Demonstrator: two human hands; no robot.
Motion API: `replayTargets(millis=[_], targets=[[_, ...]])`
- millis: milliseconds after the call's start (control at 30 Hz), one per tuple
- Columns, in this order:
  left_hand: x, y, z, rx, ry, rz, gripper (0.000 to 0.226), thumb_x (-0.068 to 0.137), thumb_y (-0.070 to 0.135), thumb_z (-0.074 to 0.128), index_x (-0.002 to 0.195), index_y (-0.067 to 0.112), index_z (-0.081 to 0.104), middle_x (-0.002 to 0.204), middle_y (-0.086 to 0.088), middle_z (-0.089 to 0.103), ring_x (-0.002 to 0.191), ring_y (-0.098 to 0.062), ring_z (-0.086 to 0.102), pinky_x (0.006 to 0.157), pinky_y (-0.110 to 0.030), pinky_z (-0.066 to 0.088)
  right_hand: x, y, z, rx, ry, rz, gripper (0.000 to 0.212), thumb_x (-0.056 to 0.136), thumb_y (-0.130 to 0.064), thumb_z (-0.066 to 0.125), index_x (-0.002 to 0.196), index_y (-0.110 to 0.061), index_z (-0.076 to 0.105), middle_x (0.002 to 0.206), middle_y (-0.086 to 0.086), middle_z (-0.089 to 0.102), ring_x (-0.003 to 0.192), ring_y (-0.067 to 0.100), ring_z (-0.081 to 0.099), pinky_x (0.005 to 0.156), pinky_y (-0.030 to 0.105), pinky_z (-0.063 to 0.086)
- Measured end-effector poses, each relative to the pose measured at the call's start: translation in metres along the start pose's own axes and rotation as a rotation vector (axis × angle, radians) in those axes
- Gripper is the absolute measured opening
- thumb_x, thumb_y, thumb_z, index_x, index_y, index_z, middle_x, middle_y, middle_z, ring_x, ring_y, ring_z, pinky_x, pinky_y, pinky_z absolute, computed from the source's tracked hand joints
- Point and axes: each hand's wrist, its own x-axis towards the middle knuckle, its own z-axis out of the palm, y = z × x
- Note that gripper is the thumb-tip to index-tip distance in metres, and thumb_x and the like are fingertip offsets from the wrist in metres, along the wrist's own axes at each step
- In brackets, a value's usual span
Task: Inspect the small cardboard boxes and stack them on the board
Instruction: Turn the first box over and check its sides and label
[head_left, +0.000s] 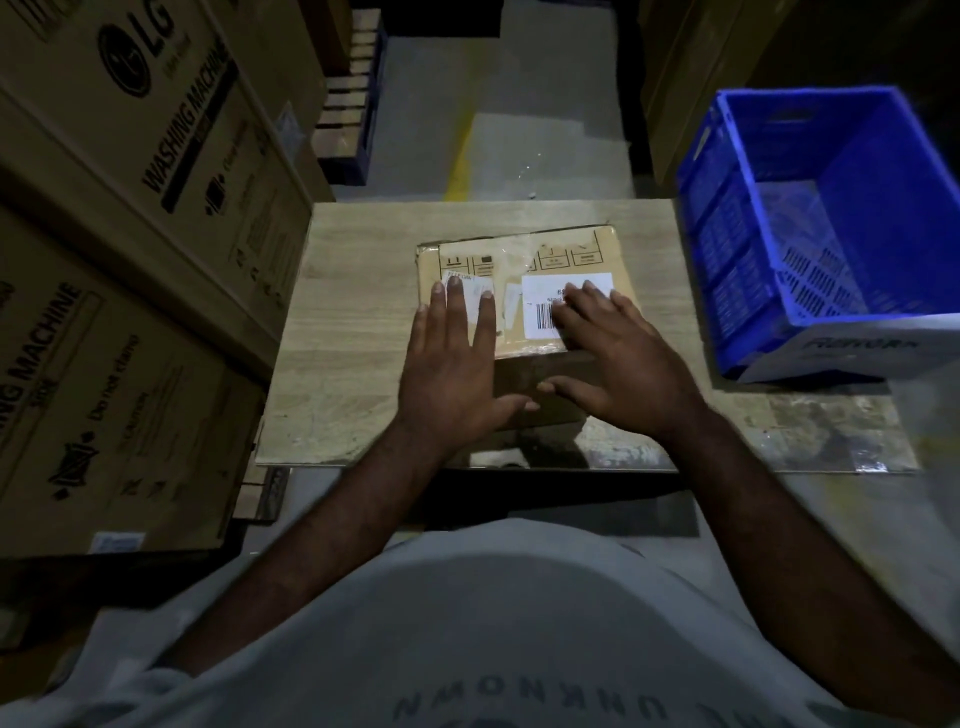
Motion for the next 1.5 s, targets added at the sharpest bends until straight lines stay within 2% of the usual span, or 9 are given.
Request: replayTargets(millis=[100, 333, 600, 733, 967, 1100, 1200, 1333, 1500], targets=[[0.004, 0.002, -0.001, 0.008, 0.009, -0.023, 0.13, 0.075, 0.097, 0.035, 0.163, 0.01, -0.007, 0.167, -0.027, -0.017, 0.155, -0.041, -0.013, 0.125, -0.052, -0.004, -0.007, 0.003, 0.003, -0.037, 0.01, 0.074, 0.096, 0.091, -0.059, 0.069, 0.163, -0.009, 0.028, 0.171, 0.014, 0.021, 0.16, 0.029, 0.014, 0.127, 0.039, 0.004], [0.001, 0.002, 0.002, 0.023, 0.028, -0.003, 0.127, 0.076, 0.095, 0.03, 0.163, 0.009, -0.005, 0.167, -0.027, -0.015, 0.156, -0.042, -0.012, 0.125, -0.05, -0.005, -0.009, -0.002, 0.014, -0.185, -0.006, 0.117, 0.105, 0.088, -0.079, 0.04, 0.166, -0.012, 0.018, 0.171, 0.023, 0.012, 0.16, 0.036, 0.01, 0.128, 0.051, 0.011], [0.0, 0.002, 0.003, 0.019, 0.037, -0.01, 0.129, 0.076, 0.093, 0.043, 0.163, 0.009, -0.003, 0.167, -0.027, -0.013, 0.156, -0.041, -0.011, 0.125, -0.049, -0.005, -0.012, -0.004, 0.019, -0.263, 0.016, 0.117, 0.1, 0.088, -0.057, 0.071, 0.164, -0.011, 0.025, 0.171, 0.021, 0.018, 0.159, 0.037, 0.016, 0.126, 0.051, 0.015], [0.001, 0.002, 0.003, 0.015, 0.031, 0.004, 0.129, 0.076, 0.092, 0.041, 0.163, 0.008, -0.004, 0.167, -0.028, -0.014, 0.156, -0.041, -0.011, 0.126, -0.05, -0.002, -0.011, -0.004, 0.02, -0.292, 0.001, 0.127, 0.103, 0.085, -0.056, 0.073, 0.164, -0.011, 0.025, 0.171, 0.02, 0.018, 0.159, 0.036, 0.016, 0.126, 0.051, 0.016], [0.003, 0.002, 0.002, 0.023, 0.012, -0.009, 0.135, 0.068, 0.101, 0.015, 0.163, 0.007, -0.003, 0.167, -0.028, -0.011, 0.156, -0.04, -0.009, 0.128, -0.051, 0.001, -0.01, -0.001, 0.018, -0.282, -0.018, 0.109, 0.105, 0.083, -0.059, 0.074, 0.164, -0.012, 0.025, 0.171, 0.02, 0.018, 0.159, 0.035, 0.018, 0.126, 0.05, 0.015], [0.004, 0.003, -0.002, 0.015, -0.01, -0.01, 0.136, 0.065, 0.102, 0.008, 0.163, 0.009, -0.002, 0.167, -0.027, -0.011, 0.157, -0.04, -0.009, 0.128, -0.052, 0.001, -0.009, 0.001, 0.015, -0.258, -0.051, 0.108, 0.104, 0.088, -0.071, 0.06, 0.166, -0.015, 0.019, 0.173, 0.017, 0.013, 0.16, 0.033, 0.013, 0.127, 0.047, 0.01], [0.009, 0.0, -0.016, -0.034, -0.039, -0.02, 0.133, 0.065, 0.102, 0.008, 0.163, 0.012, 0.009, 0.169, -0.024, 0.002, 0.157, -0.039, 0.003, 0.127, -0.05, 0.01, -0.004, 0.001, 0.005, -0.223, -0.076, 0.095, 0.096, 0.093, -0.075, 0.048, 0.165, -0.017, 0.022, 0.173, 0.015, 0.015, 0.16, 0.031, 0.013, 0.125, 0.042, 0.006], [0.03, -0.013, -0.033, -0.138, 0.085, -0.054, 0.105, 0.08, 0.091, 0.019, 0.15, 0.016, 0.038, 0.154, -0.015, 0.038, 0.14, -0.031, 0.035, 0.111, -0.045, 0.037, 0.016, 0.007, -0.014, -0.124, -0.073, 0.044, 0.075, 0.098, -0.061, 0.043, 0.157, -0.014, 0.038, 0.165, 0.013, 0.033, 0.152, 0.031, 0.029, 0.124, 0.045, 0.024], [0.057, -0.024, -0.034, -0.169, -0.009, -0.118, 0.097, 0.095, 0.079, 0.023, 0.163, 0.012, 0.011, 0.171, -0.016, -0.004, 0.158, -0.031, -0.005, 0.126, -0.047, 0.003, 0.059, 0.02, -0.014, -0.14, -0.105, 0.155, 0.078, 0.102, -0.066, 0.034, 0.156, -0.011, 0.032, 0.163, 0.021, 0.028, 0.152, 0.037, 0.026, 0.122, 0.051, 0.027]])
